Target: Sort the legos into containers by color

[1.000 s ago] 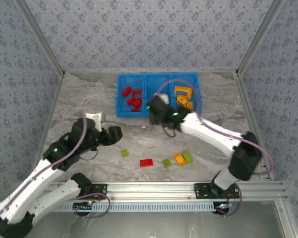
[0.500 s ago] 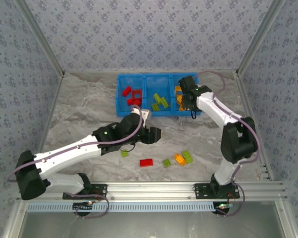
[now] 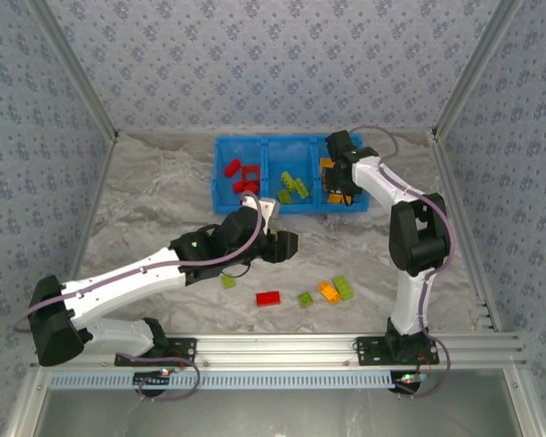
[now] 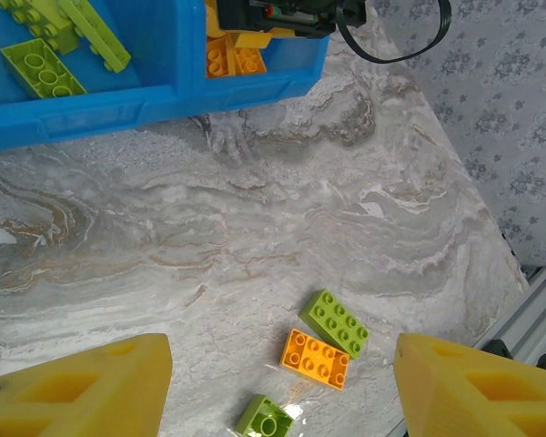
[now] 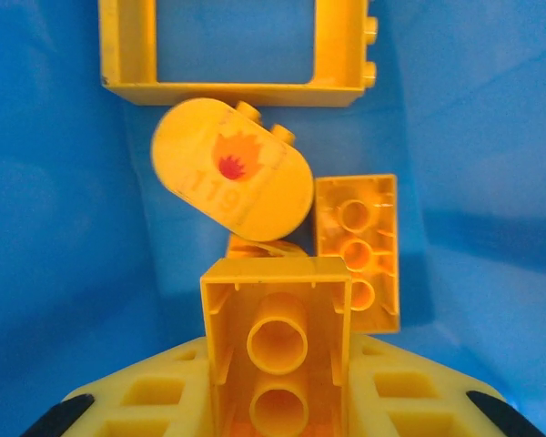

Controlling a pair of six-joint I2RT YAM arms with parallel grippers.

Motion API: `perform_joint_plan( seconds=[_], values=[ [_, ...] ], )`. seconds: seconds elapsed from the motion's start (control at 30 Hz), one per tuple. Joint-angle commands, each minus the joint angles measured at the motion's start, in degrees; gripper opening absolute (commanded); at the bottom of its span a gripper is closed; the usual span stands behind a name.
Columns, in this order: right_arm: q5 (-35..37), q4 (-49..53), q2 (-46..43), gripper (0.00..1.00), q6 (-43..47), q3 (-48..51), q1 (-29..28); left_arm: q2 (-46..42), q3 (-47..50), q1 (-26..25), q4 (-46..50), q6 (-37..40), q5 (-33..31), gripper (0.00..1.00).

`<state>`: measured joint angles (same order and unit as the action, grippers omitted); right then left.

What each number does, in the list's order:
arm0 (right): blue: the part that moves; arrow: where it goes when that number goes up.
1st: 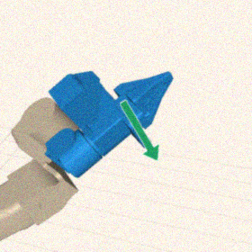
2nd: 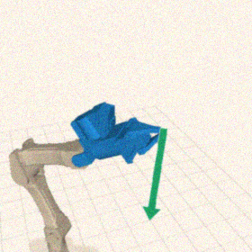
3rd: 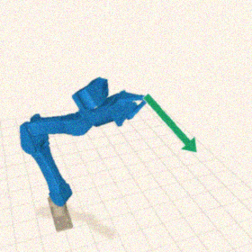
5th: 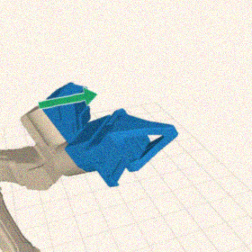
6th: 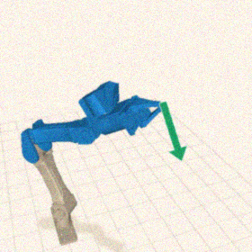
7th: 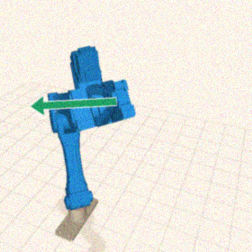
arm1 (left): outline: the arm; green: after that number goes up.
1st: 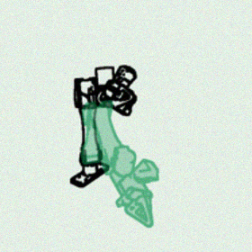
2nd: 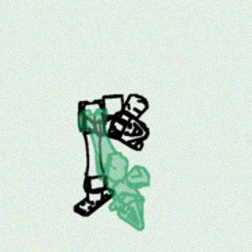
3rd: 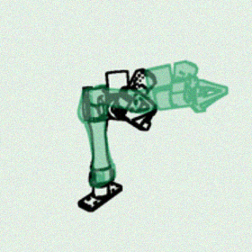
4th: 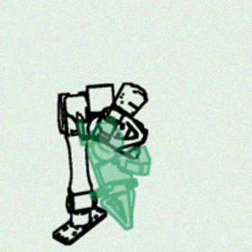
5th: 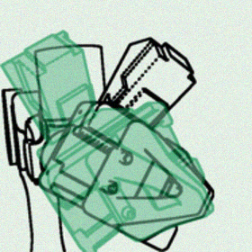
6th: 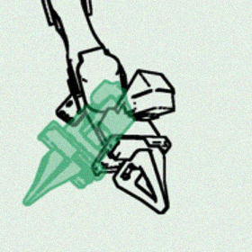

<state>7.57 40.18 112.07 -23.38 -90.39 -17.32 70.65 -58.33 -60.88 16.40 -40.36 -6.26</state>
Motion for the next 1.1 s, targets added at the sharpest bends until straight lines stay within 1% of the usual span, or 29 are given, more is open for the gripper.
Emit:
perform_joint_plan(
  seconds=[0.0, 0.17, 0.27, 0.4, 0.53, 0.67, 0.77, 0.9, 1.07],
  values=[
    [-10.0, -2.73, 0.69, 0.29, 2.67, 0.1, 2.3, -1.42, -0.56, -0.38, -0.37, 0.48, -1.04, 0.66],
    [-16.18, -2.44, 2.71, 0.32, 3.67, -0.61, 3.98, -0.27, -0.62, -0.51, -0.95, 0.41, -0.21, 0.66],
    [-16.98, -2.39, 3.41, 0.35, 3.61, -0.68, 4.1, 0.57, -1.09, -1.05, -1.25, 0.57, -0.06, 0.66],
    [-17.33, -2.49, 3.24, 0.48, 3.36, -0.49, 4.14, 2.0, -2.3, -2.41, -1.23, 1.31, -0.19, 0.66],
    [-16.22, -2.16, 1.5, 0.58, 3.25, -0.36, 4.14, 3.92, -3.86, -3.92, -0.61, 2.02, -0.23, 0.66],
    [-14.2, -1.29, -1.97, 0.58, 3.36, -0.33, 4.06, 4.91, -4.59, -4.93, -0.28, 1.63, -0.72, 0.66],
    [-11.72, -0.77, -6.22, 0.57, 3.44, 0.24, 3.88, 4.81, -4.83, -5.21, 0.66, 0.45, -1.92, 0.66],
    [-7.92, -0.9, -13.92, 0.55, 2.95, 2.46, 3.06, 3.96, -5.45, -5.3, 4.08, -1.36, -4.67, 0.66],
    [-3.48, -1.07, -25.81, 0.54, 3.23, 7.22, 0.94, 1.33, -6.27, -5.3, 9.98, -3.24, -8.62, 0.64]
  ],
)
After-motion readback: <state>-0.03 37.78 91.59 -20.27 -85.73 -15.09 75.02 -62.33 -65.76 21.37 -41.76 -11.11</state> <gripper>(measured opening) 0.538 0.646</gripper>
